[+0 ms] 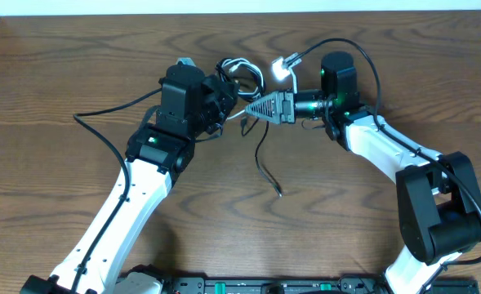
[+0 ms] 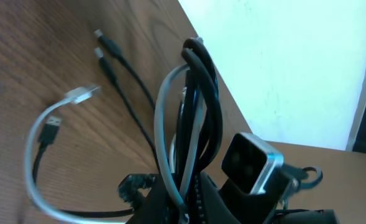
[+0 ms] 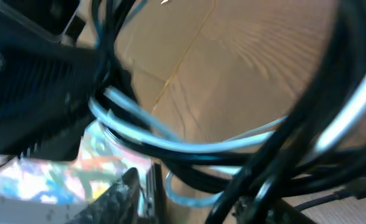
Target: Untangle cables
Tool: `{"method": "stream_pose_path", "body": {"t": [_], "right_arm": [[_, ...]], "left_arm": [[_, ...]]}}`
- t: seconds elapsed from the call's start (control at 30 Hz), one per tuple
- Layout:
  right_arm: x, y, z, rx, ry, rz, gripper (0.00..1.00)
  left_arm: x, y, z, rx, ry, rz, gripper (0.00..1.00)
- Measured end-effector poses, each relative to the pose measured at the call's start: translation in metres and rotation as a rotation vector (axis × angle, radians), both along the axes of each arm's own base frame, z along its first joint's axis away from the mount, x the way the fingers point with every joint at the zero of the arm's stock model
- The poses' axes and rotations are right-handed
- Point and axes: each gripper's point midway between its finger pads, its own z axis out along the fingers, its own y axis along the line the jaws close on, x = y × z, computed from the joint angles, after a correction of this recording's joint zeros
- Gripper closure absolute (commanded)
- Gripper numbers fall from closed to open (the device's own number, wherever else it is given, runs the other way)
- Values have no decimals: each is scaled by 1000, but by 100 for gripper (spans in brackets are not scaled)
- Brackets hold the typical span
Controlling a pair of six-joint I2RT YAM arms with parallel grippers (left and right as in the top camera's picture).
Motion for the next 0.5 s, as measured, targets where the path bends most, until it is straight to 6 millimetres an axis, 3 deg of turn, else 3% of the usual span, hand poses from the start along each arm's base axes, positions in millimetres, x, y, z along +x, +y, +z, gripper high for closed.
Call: {"method": "stream_pose_path", "body": {"t": [0.3,0.5], "right_arm": [[1,19,-3,-23,79,-64,94],[-1,15,-9,-37,138,-63,99]], "left_arm": [[1,2,1,3,-6,4,92],[1,1,0,90,-60,-63,93]]}}
